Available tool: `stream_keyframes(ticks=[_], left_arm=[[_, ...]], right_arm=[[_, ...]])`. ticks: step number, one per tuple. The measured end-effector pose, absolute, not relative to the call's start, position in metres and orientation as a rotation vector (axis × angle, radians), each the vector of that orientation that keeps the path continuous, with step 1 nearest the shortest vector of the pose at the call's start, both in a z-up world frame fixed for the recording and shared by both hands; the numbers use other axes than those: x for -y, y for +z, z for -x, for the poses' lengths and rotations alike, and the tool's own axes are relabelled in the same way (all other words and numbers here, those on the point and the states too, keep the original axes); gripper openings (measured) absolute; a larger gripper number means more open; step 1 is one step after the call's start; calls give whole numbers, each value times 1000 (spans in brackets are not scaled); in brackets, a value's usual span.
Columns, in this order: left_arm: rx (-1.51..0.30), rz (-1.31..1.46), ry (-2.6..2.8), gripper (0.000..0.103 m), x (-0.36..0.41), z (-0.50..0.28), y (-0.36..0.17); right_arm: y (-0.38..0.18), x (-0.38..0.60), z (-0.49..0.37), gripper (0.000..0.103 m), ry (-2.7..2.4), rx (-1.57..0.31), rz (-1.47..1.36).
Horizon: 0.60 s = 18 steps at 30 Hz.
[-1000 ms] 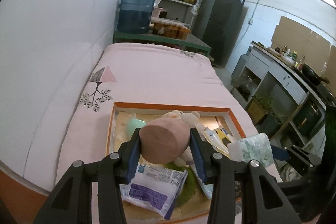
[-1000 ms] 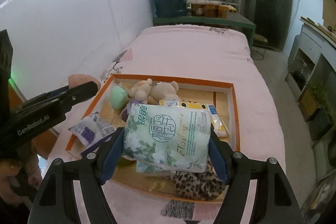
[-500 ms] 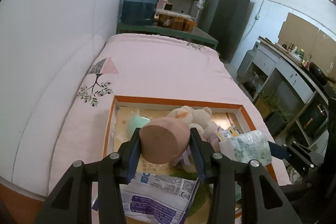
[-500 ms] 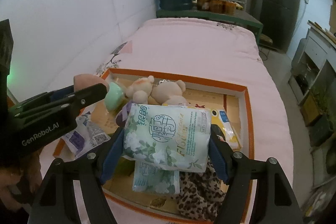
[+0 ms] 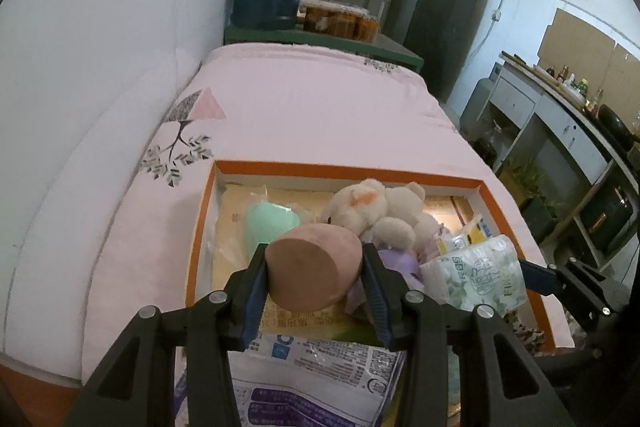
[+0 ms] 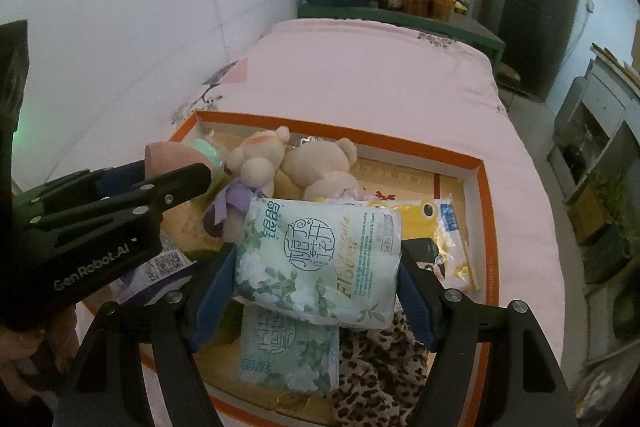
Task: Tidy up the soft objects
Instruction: 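Lower and open both grippers to drop the sponge and tissue pack in the tray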
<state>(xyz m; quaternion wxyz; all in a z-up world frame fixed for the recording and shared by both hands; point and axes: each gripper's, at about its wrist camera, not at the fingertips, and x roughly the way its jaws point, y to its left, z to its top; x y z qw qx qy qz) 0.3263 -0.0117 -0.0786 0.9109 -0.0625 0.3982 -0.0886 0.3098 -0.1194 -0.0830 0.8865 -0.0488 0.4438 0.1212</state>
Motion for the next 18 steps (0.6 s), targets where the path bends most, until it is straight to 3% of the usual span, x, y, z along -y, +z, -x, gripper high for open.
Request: stream_keyframes(ticks=[18], left_arm=[[-870, 131, -195, 46, 11, -333, -98]], right_arm=[[-92, 116, -313, 78, 255, -916, 120]])
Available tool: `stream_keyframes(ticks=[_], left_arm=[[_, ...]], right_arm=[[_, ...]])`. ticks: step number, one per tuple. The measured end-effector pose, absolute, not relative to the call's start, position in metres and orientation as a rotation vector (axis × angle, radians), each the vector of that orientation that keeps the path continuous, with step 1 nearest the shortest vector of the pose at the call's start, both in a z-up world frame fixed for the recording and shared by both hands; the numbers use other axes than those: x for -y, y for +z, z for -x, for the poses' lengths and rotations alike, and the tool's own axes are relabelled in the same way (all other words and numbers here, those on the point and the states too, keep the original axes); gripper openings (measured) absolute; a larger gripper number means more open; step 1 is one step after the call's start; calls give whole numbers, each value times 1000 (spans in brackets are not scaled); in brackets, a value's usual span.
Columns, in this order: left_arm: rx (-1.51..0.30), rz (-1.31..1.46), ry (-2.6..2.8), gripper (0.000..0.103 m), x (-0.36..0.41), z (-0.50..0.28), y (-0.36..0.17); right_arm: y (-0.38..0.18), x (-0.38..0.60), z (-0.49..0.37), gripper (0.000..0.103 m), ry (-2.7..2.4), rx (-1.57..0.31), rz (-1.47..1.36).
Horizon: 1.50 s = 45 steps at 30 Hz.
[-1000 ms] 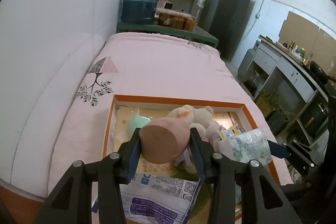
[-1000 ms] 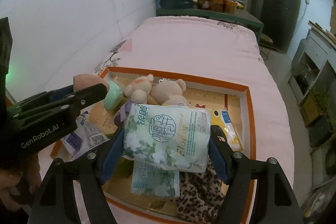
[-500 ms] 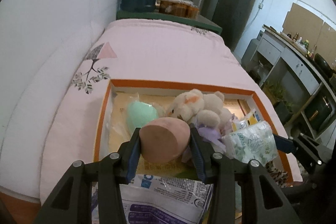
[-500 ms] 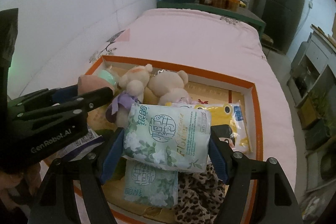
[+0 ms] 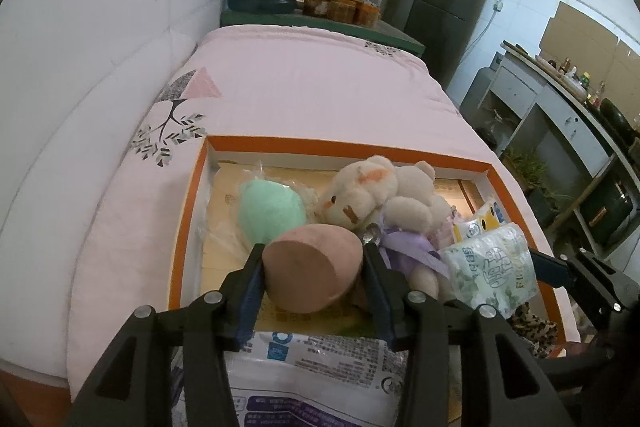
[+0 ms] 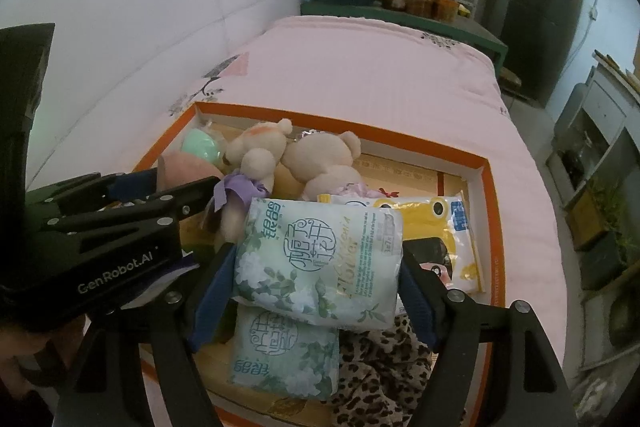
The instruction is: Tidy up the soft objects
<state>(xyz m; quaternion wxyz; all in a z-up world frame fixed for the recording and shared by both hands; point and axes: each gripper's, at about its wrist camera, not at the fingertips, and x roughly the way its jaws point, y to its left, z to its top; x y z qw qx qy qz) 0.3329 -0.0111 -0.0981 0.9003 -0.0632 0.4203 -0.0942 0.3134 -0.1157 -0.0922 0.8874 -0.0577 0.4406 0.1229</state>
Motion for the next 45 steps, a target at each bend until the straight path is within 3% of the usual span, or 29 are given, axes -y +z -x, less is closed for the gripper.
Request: stream_keyframes(ticks=[14, 25, 45], left_arm=[[-875, 143, -217, 56, 12, -329, -98], [-834, 152, -246, 70, 12, -315, -83], [-765, 154, -227, 71, 7, -284, -57]], right_arm=[[-90, 116, -308, 80, 259, -901, 130], [-84, 117, -297, 80, 256, -872, 136], [-63, 136, -266, 82, 238, -809, 69]])
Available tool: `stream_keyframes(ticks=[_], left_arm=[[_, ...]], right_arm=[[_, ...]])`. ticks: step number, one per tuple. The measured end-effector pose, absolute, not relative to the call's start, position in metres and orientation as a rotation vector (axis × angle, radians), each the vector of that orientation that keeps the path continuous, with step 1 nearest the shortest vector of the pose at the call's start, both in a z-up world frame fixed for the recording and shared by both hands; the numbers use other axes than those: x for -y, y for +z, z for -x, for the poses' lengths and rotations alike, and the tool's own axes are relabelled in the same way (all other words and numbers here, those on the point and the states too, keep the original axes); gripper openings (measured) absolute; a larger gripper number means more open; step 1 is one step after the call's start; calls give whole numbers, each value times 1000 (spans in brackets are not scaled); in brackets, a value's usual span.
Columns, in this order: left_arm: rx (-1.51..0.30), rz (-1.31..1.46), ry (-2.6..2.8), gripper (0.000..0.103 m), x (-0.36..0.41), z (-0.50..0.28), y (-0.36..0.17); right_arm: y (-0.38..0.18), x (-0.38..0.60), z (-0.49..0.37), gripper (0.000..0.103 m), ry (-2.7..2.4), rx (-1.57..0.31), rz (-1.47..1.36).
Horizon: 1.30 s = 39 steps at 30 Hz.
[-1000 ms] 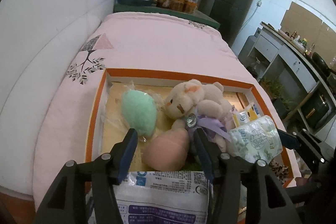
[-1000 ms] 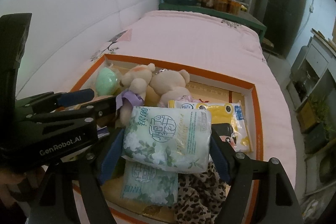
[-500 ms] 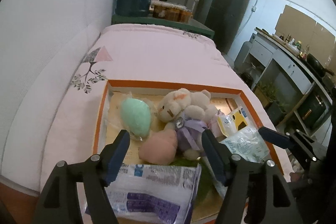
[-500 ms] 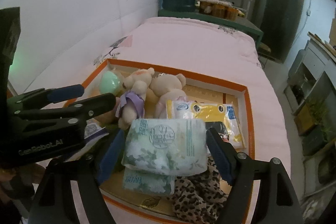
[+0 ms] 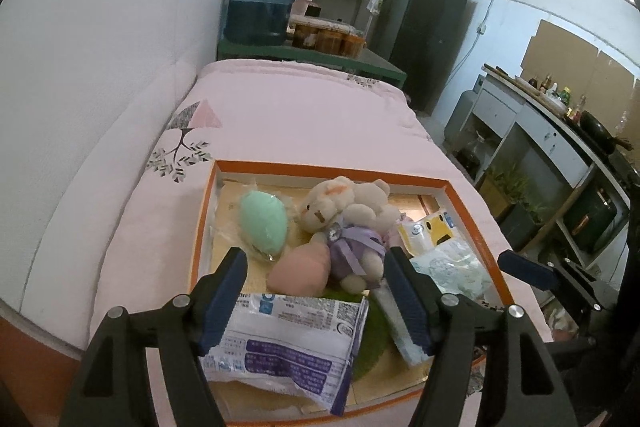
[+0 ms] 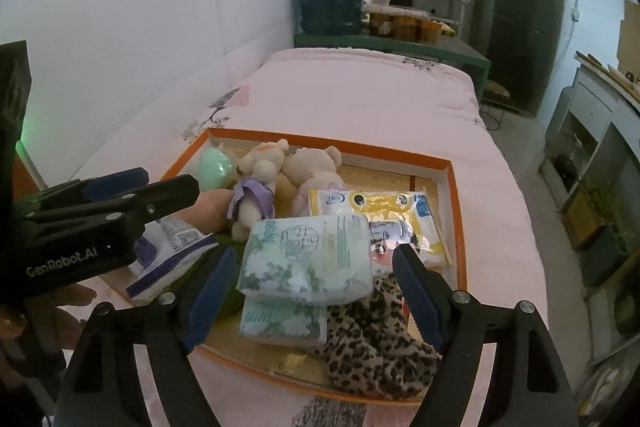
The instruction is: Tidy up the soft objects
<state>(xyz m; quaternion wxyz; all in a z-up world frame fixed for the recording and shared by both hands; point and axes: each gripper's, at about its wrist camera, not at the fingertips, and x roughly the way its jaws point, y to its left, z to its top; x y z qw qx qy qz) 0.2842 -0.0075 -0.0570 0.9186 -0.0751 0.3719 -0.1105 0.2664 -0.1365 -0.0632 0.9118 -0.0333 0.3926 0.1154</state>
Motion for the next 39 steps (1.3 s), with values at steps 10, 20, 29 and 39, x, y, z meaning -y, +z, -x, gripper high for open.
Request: stream_keyframes(ticks=[10, 20, 29, 39], left_arm=[[-705, 128, -203, 71, 6, -254, -42], [-654, 114, -177, 71, -2, -217, -29], [-645, 122, -179, 71, -6, -191, -23], [-642, 55, -135, 71, 3, -148, -18]], right_arm=[[-53, 137, -240, 82, 198, -777, 56], [-44, 137, -210, 82, 176, -752, 20], [-33, 137, -185, 82, 172, -730, 11], [-24, 135, -148, 82, 159, -719, 9]])
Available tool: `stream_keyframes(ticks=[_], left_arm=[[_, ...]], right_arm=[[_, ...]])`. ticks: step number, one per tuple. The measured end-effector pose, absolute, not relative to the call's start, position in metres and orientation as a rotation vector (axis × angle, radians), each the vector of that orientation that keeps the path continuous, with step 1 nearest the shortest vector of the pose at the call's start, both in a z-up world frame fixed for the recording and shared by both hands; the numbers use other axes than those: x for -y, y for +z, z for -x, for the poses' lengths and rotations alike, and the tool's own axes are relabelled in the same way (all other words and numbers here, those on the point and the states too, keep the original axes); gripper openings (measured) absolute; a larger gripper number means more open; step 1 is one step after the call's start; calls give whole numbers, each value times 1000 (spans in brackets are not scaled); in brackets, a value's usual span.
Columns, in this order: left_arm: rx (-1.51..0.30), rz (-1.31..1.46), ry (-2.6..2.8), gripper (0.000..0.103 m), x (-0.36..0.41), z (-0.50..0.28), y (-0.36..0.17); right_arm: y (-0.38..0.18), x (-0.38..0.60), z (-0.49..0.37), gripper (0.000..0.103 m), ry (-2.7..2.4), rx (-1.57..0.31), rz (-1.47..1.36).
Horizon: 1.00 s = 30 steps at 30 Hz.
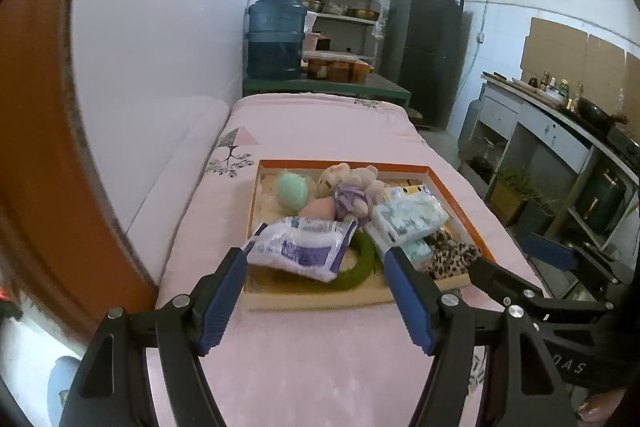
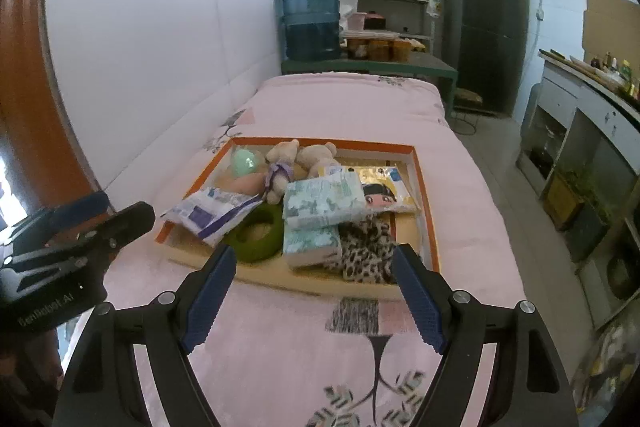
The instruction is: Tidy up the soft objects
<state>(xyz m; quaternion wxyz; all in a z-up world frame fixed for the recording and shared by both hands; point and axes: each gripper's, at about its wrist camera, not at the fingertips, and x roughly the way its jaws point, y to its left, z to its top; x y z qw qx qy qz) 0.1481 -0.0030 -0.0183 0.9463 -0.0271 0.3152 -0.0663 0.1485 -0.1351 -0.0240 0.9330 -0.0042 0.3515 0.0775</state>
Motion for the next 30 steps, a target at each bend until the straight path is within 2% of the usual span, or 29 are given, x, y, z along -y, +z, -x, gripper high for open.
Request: stream_keyframes(ticks=[30], left_arm=[[-498, 47, 13, 69, 6, -15, 32]], right_arm=[[43, 134, 7, 82, 25, -535, -24]])
